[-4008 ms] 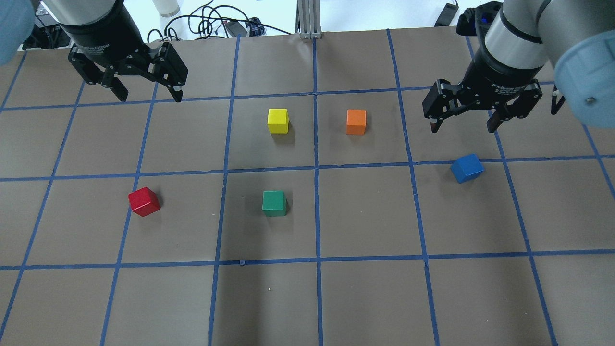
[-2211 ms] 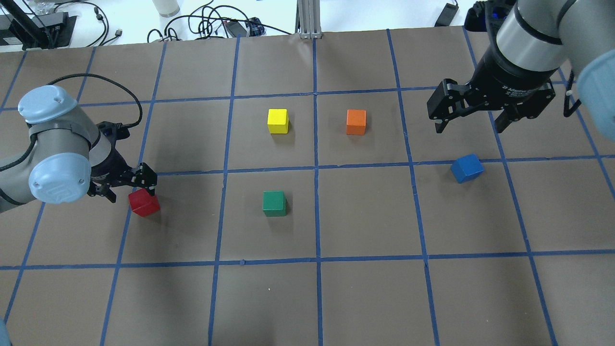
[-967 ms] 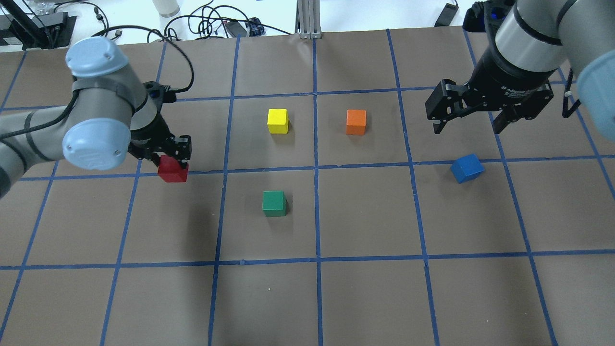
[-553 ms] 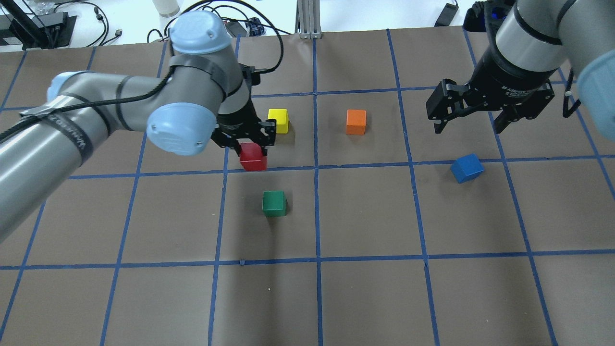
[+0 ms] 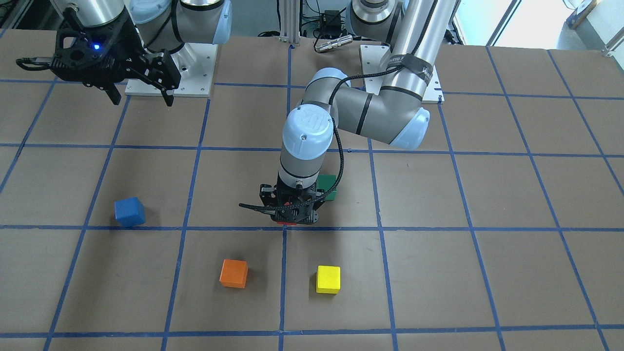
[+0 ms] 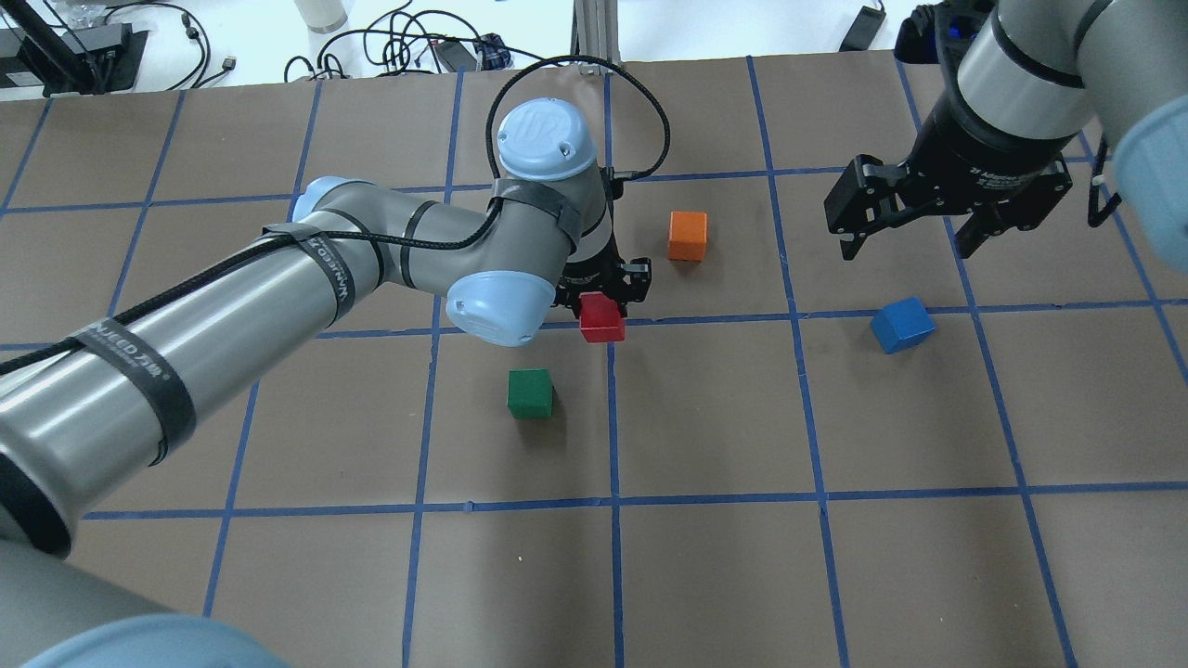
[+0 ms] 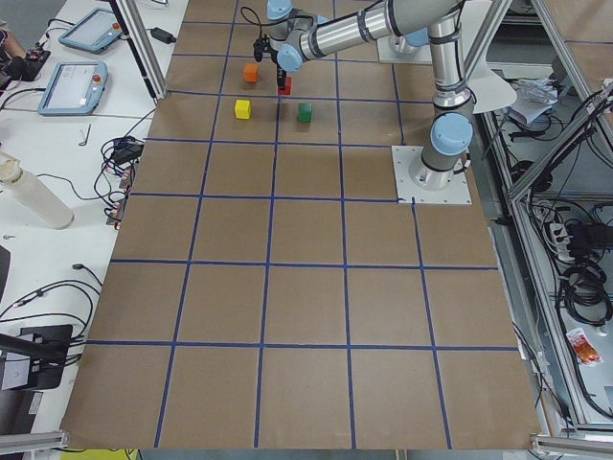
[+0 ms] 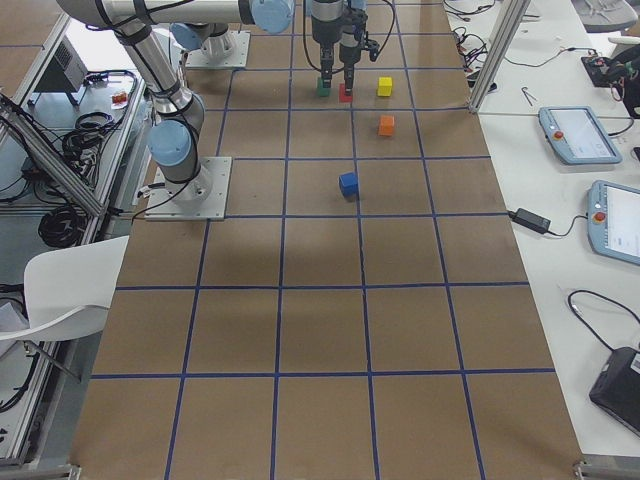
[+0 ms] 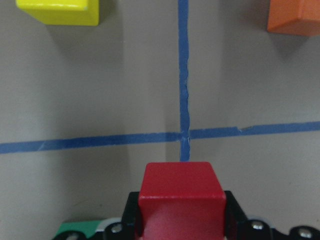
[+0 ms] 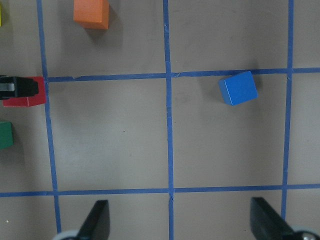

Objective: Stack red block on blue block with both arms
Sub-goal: 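Carry the red cube with the left gripper toward the table center, then set the red cube down, open the left gripper and lift away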

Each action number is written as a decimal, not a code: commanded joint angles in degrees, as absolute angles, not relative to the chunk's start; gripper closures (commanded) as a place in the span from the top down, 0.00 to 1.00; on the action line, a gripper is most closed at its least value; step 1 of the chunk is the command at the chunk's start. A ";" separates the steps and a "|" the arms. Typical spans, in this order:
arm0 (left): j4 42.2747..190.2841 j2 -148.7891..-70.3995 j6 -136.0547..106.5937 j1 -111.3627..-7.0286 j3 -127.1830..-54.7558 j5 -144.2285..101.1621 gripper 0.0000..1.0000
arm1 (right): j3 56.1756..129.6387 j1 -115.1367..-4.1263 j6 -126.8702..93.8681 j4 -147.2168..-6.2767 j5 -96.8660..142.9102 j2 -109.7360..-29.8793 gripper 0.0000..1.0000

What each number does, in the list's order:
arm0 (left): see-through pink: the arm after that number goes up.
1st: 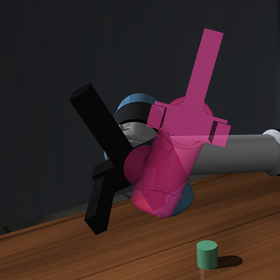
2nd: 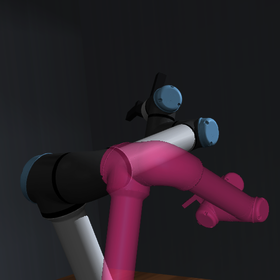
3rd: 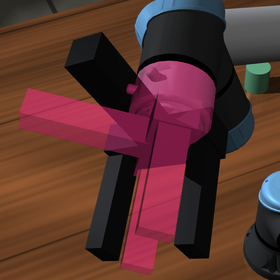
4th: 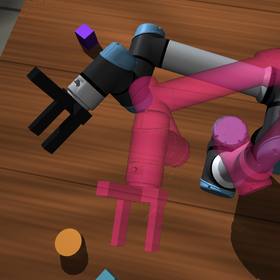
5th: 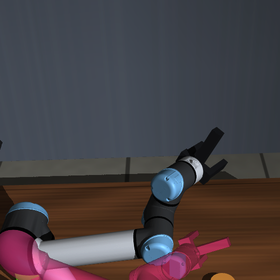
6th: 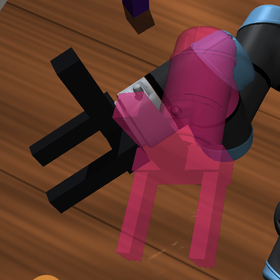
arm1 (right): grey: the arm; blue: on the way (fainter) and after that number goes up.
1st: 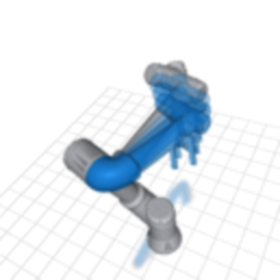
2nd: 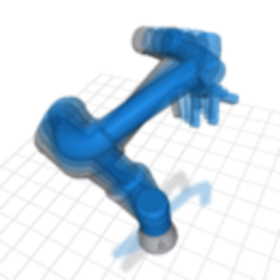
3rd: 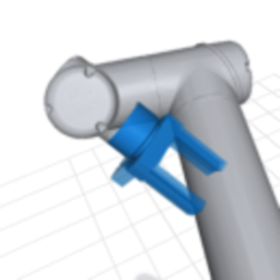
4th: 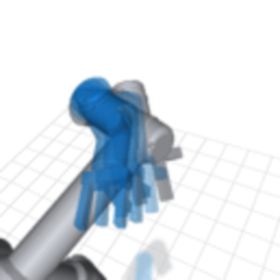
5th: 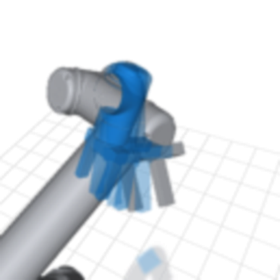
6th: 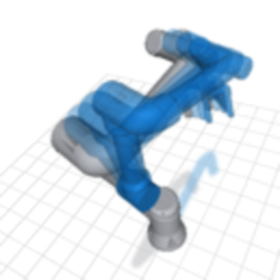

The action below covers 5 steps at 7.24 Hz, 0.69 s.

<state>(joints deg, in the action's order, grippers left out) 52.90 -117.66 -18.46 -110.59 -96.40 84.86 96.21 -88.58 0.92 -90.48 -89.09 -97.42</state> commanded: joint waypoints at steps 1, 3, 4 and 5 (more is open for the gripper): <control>50.18 -120.58 -18.72 -111.88 -96.76 85.34 0.99 | 96.24 -88.51 4.04 -90.35 -89.21 -97.47 1.00; 51.14 -118.50 -17.93 -111.62 -95.89 85.96 1.00 | 96.24 -88.59 3.96 -90.35 -89.38 -97.47 1.00; 55.42 -116.48 -16.19 -109.97 -94.93 85.61 1.00 | 96.24 -88.59 3.78 -90.35 -89.30 -97.47 1.00; 66.86 -113.15 -10.69 -106.64 -90.48 86.04 1.00 | 96.24 -88.59 3.26 -90.44 -89.38 -97.21 1.00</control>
